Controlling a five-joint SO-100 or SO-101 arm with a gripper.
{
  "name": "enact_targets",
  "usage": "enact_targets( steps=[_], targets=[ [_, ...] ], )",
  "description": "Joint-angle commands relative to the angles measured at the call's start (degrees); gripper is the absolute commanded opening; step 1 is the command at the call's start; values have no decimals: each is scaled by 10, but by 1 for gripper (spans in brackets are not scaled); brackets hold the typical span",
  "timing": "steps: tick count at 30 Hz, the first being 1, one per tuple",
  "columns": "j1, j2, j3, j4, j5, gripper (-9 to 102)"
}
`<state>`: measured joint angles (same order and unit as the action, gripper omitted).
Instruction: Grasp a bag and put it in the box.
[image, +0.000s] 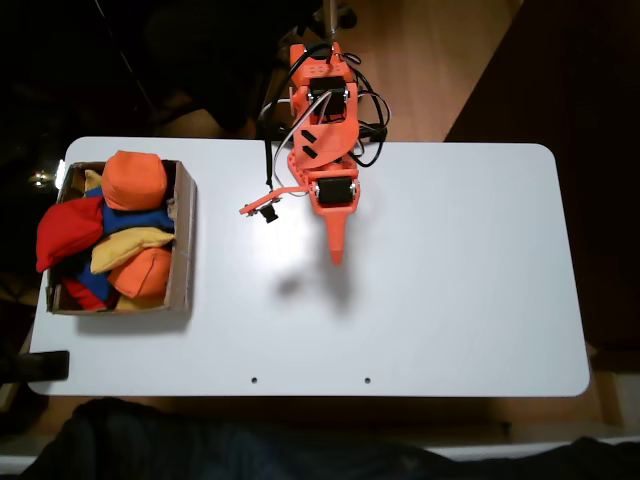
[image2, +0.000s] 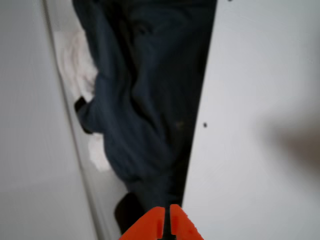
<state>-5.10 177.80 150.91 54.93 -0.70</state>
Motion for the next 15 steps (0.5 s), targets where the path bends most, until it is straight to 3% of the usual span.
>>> enact_targets(
  steps=[1,15],
  targets=[
    [2,15,18,-11,4,0],
    [12,65,114,-9,4,0]
  ],
)
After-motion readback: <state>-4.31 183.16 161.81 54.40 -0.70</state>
